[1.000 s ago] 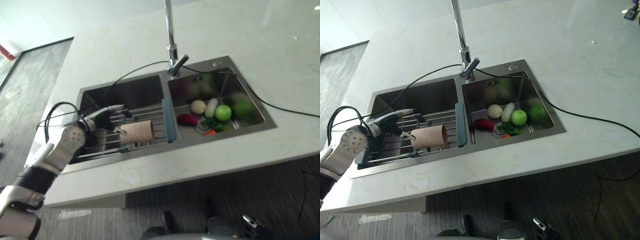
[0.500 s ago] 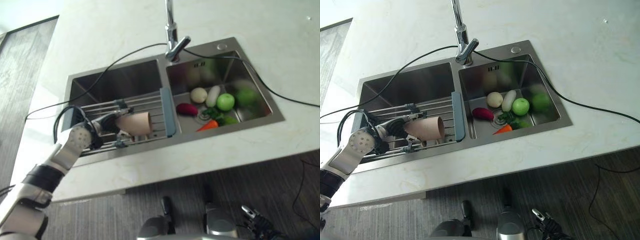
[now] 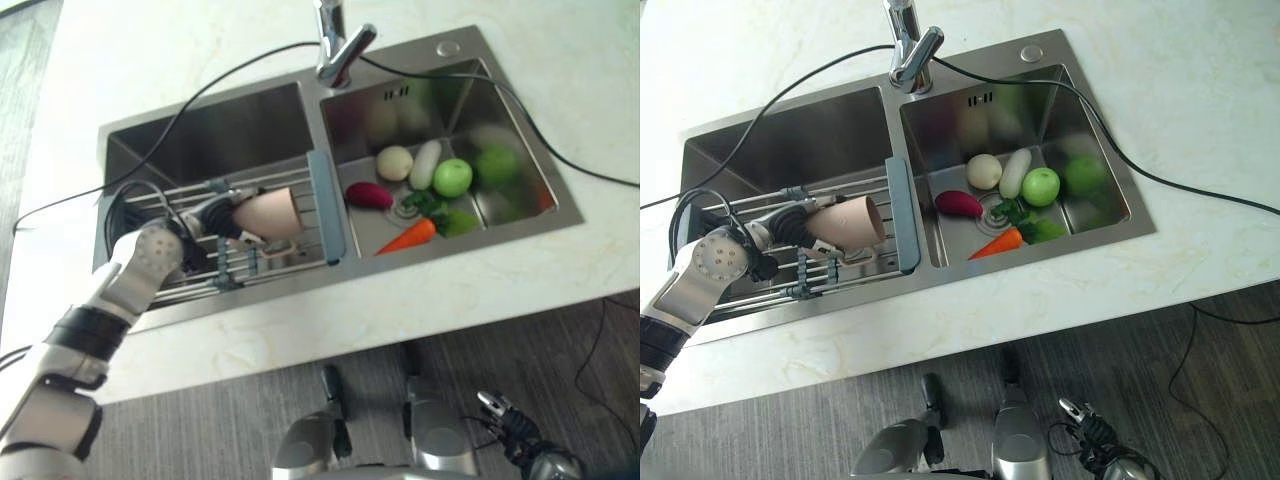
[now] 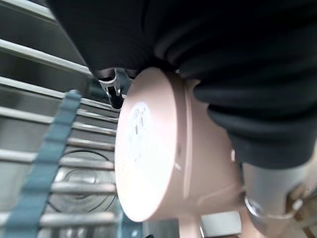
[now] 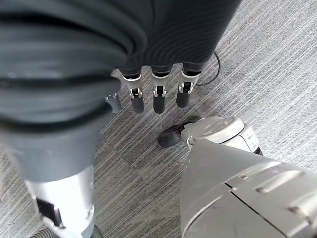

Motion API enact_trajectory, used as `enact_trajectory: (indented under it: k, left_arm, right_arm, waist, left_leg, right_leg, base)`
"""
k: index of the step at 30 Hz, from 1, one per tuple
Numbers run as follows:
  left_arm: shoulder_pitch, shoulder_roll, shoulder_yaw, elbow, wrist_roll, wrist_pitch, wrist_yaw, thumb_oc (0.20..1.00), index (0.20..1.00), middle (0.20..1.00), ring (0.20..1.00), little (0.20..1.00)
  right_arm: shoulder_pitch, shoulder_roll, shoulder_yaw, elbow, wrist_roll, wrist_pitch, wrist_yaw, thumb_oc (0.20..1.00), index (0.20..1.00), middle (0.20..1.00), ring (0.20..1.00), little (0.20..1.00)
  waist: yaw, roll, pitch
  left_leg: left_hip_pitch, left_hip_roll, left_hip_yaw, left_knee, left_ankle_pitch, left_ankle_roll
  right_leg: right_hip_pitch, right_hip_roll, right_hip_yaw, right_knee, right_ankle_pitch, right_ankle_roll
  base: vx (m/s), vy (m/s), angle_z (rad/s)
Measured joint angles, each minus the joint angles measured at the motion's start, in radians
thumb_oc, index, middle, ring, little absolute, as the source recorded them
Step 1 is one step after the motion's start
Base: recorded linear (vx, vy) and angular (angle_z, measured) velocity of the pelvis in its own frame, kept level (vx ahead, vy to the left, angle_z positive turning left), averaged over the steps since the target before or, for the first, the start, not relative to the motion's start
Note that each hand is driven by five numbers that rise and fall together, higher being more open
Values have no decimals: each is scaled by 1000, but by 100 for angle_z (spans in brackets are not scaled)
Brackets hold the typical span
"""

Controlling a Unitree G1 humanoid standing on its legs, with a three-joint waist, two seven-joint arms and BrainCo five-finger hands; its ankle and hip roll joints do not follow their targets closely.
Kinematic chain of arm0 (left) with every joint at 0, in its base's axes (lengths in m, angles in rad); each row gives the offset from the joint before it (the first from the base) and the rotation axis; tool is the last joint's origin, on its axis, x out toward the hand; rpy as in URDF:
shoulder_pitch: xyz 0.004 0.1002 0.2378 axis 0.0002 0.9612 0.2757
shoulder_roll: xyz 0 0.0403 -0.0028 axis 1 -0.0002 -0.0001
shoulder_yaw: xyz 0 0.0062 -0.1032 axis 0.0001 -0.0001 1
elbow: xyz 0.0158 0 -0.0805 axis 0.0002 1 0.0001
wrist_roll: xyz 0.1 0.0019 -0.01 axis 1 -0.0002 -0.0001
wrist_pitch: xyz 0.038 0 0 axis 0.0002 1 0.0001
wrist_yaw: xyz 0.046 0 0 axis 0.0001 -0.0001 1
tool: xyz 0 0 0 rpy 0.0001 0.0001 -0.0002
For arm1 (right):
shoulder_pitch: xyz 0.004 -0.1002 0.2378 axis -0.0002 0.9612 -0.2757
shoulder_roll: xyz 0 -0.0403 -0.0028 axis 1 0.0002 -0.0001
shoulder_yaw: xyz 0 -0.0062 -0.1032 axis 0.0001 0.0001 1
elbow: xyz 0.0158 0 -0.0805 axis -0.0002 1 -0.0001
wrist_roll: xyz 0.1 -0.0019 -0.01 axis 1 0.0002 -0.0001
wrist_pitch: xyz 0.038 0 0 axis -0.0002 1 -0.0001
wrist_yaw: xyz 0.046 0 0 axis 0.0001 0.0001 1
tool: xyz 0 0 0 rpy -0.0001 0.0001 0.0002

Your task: Place the dishes in the dishwasher.

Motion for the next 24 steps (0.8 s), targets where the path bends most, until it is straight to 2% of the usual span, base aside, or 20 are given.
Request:
enact_trajectory:
  k: [6, 7, 8, 9, 10, 13, 16, 18, 23, 24]
  left_arm:
    - [-80, 4, -55, -2, 30, 17, -42, 1000, 1000, 1000, 1000, 1000]
    - [-86, 6, -62, -3, 37, 18, -47, 918, 918, 918, 918, 918]
    - [-97, 7, -68, -5, 37, 25, -59, 564, 564, 564, 564, 564]
    - [-101, 8, -69, -8, 37, 26, -65, 300, 300, 300, 300, 300]
    - [-107, 8, -73, -10, 38, 27, -65, 200, 200, 200, 200, 200]
    - [-116, 9, -77, -24, 87, 37, -78, 200, 200, 200, 200, 200]
    - [-125, 11, -85, -35, 170, 21, -90, 200, 200, 200, 200, 200]
    - [-160, 24, -126, -35, 235, 6, -97, 200, 200, 200, 200, 200]
    - [-192, 39, -155, -34, 282, 5, -103, 200, 200, 200, 200, 200]
    - [-190, 39, -164, -32, 289, -5, -73, 200, 200, 200, 200, 200]
  right_arm:
    - [-25, -2, 23, -25, 2, -2, -2, 1000, 1000, 1000, 1000, 1000]
    - [-25, -2, 23, -25, 2, -2, -3, 1000, 1000, 1000, 1000, 1000]
    - [-26, -2, 23, -24, 2, -2, -6, 1000, 1000, 1000, 1000, 1000]
    - [-28, -2, 23, -24, 2, -2, -11, 1000, 1000, 1000, 1000, 1000]
    - [-28, -3, 23, -24, 2, -2, -12, 1000, 1000, 1000, 1000, 1000]
    - [-30, -4, 23, -27, 2, -2, -13, 1000, 1000, 1000, 1000, 1000]
    - [-32, -5, 23, -34, 2, -1, -15, 1000, 1000, 1000, 1000, 1000]
    - [-34, -9, 24, -32, 2, -2, -15, 1000, 1000, 1000, 1000, 1000]
    - [-39, -9, 25, -33, 3, -3, -17, 1000, 1000, 1000, 1000, 1000]
    - [-39, -9, 25, -32, 3, -2, -22, 1000, 1000, 1000, 1000, 1000]
  waist:
    - [-6, 5, 20]
    - [-6, 7, 20]
    - [-6, 8, 21]
    - [-6, 8, 21]
    - [-6, 8, 21]
    - [-8, 8, 21]
    - [-9, 8, 21]
    - [-8, 8, 21]
    - [-12, 9, 20]
    - [-12, 9, 20]
  left_leg:
    - [-5, -1, 6, 0, 0, 0]
    - [-5, -1, 6, 0, 0, 0]
    - [-5, -1, 6, 0, 0, 0]
    - [-5, -1, 6, 0, 0, 0]
    - [-5, -1, 6, 0, 0, 0]
    - [-5, -2, 6, 0, 0, 0]
    - [-5, -2, 6, 0, 0, 0]
    - [-5, -2, 6, 0, 0, 0]
    - [-3, -1, 8, 0, 0, 0]
    - [1, -1, 8, 0, 0, 0]
  right_leg:
    - [-8, 0, 7, 0, 1, 0]
    - [-8, 0, 8, 0, 1, 0]
    - [-8, 0, 8, 0, 1, 0]
    - [-8, 0, 8, 0, 1, 0]
    - [-8, -1, 8, 0, 1, 0]
    - [-8, -2, 9, 0, 2, 1]
    - [-8, -1, 8, 0, 2, 0]
    - [-8, -1, 8, 0, 3, 0]
    - [-7, -1, 8, 0, 4, -1]
    - [-3, -1, 8, 0, 4, -1]
  base:
    - [-6, 9, -2]
    - [0, 0, 0]
    - [0, 0, 0]
    - [0, 0, 0]
    - [0, 0, 0]
    - [-11, 2, 0]
    - [-46, -3, 0]
    - [0, 0, 0]
    - [0, 0, 0]
    - [0, 0, 0]
